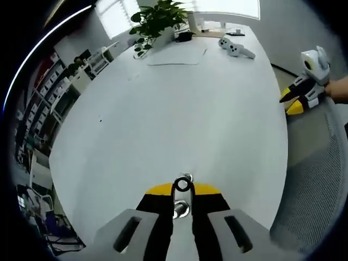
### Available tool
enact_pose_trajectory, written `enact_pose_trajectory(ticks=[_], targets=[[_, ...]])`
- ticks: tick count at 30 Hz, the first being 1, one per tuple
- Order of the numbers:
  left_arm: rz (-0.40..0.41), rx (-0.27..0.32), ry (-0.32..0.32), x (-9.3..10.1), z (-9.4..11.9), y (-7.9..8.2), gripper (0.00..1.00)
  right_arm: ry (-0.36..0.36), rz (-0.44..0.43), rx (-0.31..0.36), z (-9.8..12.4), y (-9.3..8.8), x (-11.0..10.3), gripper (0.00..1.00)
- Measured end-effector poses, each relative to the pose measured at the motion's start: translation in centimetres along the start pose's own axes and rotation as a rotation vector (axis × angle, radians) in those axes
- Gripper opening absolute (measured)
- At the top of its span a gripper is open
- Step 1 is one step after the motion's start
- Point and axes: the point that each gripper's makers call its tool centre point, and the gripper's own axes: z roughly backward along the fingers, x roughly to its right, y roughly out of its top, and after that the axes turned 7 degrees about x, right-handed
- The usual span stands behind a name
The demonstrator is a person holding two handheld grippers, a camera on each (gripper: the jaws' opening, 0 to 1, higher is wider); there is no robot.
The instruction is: Place the washer onto the threaded stud by aligning its center hole with the stud, sliding it down to the base, and recovering from edge contact or off-axis alignment until the washer reaches the visible bottom stop.
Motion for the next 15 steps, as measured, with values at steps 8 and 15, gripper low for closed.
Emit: enact_pose_trajectory(ticks=[8, 15], targets=[[-0.001, -0.017, -0.009, -0.85, -0.41, -0.14, 0.08, -0.001, -0.003, 0.004, 0.01, 0.05, 0.04, 0.29], [-0.008, -0.028, -0.025, -0.84, -0.88, 0.21, 0.08, 0.002, -0.003, 0.003, 0.00, 0.06, 0.01, 0.29]])
